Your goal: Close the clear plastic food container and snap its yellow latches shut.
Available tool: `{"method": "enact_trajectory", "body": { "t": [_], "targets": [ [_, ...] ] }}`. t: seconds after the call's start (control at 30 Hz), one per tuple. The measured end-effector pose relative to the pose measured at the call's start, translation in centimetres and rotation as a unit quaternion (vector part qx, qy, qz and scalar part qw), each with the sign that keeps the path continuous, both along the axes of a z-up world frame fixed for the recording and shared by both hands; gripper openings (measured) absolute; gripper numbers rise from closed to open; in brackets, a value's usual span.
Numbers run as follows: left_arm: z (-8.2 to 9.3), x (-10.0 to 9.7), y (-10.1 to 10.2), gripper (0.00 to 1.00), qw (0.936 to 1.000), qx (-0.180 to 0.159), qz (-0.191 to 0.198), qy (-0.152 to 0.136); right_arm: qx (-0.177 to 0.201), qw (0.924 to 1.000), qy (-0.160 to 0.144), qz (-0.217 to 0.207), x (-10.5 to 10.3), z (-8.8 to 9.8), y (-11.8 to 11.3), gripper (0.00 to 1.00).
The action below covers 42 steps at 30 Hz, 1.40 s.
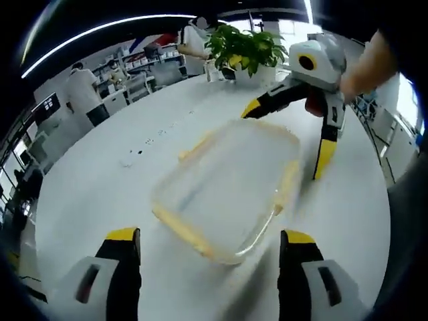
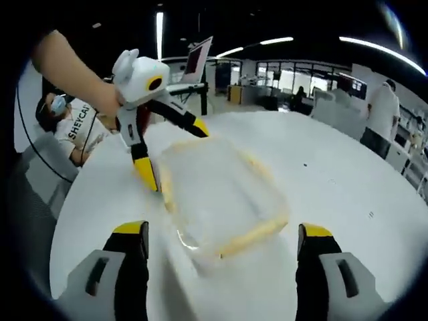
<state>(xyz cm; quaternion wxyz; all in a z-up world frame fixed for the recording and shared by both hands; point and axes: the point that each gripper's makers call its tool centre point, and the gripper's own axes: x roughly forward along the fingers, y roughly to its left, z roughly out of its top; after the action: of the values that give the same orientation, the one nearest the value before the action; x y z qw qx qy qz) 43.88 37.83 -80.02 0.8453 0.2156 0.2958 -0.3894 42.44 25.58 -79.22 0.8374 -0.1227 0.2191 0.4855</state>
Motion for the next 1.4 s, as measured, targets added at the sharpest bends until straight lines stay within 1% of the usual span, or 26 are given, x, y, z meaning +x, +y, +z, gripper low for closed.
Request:
{"method": "enact_trajectory", "body": {
  "t": [0.07,0.1,0.17,0.23,0.3,0.37,0.4,0.43,0.47,0.53,0.63,0.7,0.77,0.8,0.87,1.03,1.1,1.13,1.27,1.33,1.37,1.4],
  "targets": [
    [-0.2,-0.1,0.1,0.85,0.9999,-0.011,0.010,0.001,0.008,0.9997,-0.002,-0.022,-0.1,-0.1,-0.3,0.96],
    [-0.4,-0.1,0.2,0.86,0.9997,-0.016,0.019,0.002,0.016,0.9993,0.004,-0.034,-0.3,-0.3,-0.4,0.96],
    [-0.6,-0.2,0.3,0.86,0.9993,-0.022,0.028,0.003,0.009,0.9994,0.005,-0.032,-0.9,-0.6,-0.3,0.95],
    [-1.0,-0.5,0.3,0.87,0.9992,-0.021,0.033,0.004,0.010,0.9996,0.010,-0.026,-1.5,-0.9,-0.1,0.94],
    [-1.1,-0.9,0.1,0.87,0.9993,-0.021,0.031,0.004,0.008,0.9996,0.011,-0.024,-1.9,-1.0,0.0,0.92],
    [-1.2,-1.1,0.0,0.87,0.9991,-0.027,0.033,0.006,0.008,0.9995,0.016,-0.025,-2.0,-1.6,-0.1,0.92],
    [-1.4,-1.3,-0.2,0.87,0.9991,-0.027,0.032,0.008,0.000,0.9994,0.022,-0.025,-2.1,-2.1,-0.2,0.93],
    [-1.5,-1.5,-0.2,0.87,0.9992,-0.025,0.029,0.007,-0.014,0.9994,0.022,-0.025,-2.2,-2.6,-0.5,0.93],
    [-1.8,-1.7,-0.3,0.87,0.9995,-0.019,0.023,0.007,-0.019,0.9994,0.018,-0.021,-2.4,-2.7,-0.4,0.93],
    [-1.8,-1.9,-0.3,0.87,0.9994,-0.022,0.024,0.013,-0.017,0.9995,0.016,-0.022,-2.5,-2.4,-0.3,0.92],
    [-1.7,-1.9,-0.3,0.87,0.9991,-0.028,0.030,0.012,-0.013,0.9996,0.011,-0.024,-2.4,-2.1,-0.3,0.92],
    [-1.4,-1.8,0.0,0.87,0.9982,-0.039,0.043,0.014,-0.011,0.9995,0.011,-0.026,-2.4,-1.9,-0.2,0.91],
    [-1.3,-1.7,0.3,0.87,0.9979,-0.042,0.049,0.012,-0.009,0.9995,0.010,-0.030,-2.3,-1.8,-0.2,0.91],
    [-1.4,-1.8,0.5,0.87,0.9978,-0.041,0.050,0.013,-0.009,0.9995,0.009,-0.030,-2.3,-1.7,-0.3,0.90],
    [-1.6,-2.0,0.9,0.87,0.9984,-0.030,0.047,0.010,-0.006,0.9994,0.012,-0.033,-2.4,-1.5,-0.5,0.90],
    [-1.5,-2.3,1.5,0.87,0.9974,-0.038,0.060,0.013,-0.002,0.9988,0.015,-0.048,-2.4,-1.4,-1.6,0.88],
    [-1.3,-2.5,1.6,0.87,0.9970,-0.043,0.062,0.013,-0.004,0.9983,0.014,-0.056,-2.6,-1.4,-2.0,0.87],
    [-1.3,-2.6,1.7,0.87,0.9971,-0.043,0.063,0.013,-0.011,0.9980,0.008,-0.062,-2.6,-1.3,-2.4,0.86],
    [-1.1,-3.0,2.2,0.86,0.9964,-0.047,0.070,0.011,-0.014,0.9973,0.007,-0.072,-3.0,-1.2,-3.1,0.84],
    [-1.3,-3.3,2.5,0.85,0.9960,-0.046,0.075,0.016,-0.016,0.9973,0.007,-0.072,-3.4,-1.3,-3.3,0.83],
    [-1.2,-3.4,2.6,0.85,0.9957,-0.048,0.078,0.017,-0.020,0.9972,0.004,-0.072,-3.5,-1.2,-3.4,0.84],
    [-1.1,-3.5,2.7,0.85,0.9952,-0.052,0.081,0.014,-0.027,0.9967,-0.010,-0.075,-3.4,-1.0,-3.7,0.85]
  ]
}}
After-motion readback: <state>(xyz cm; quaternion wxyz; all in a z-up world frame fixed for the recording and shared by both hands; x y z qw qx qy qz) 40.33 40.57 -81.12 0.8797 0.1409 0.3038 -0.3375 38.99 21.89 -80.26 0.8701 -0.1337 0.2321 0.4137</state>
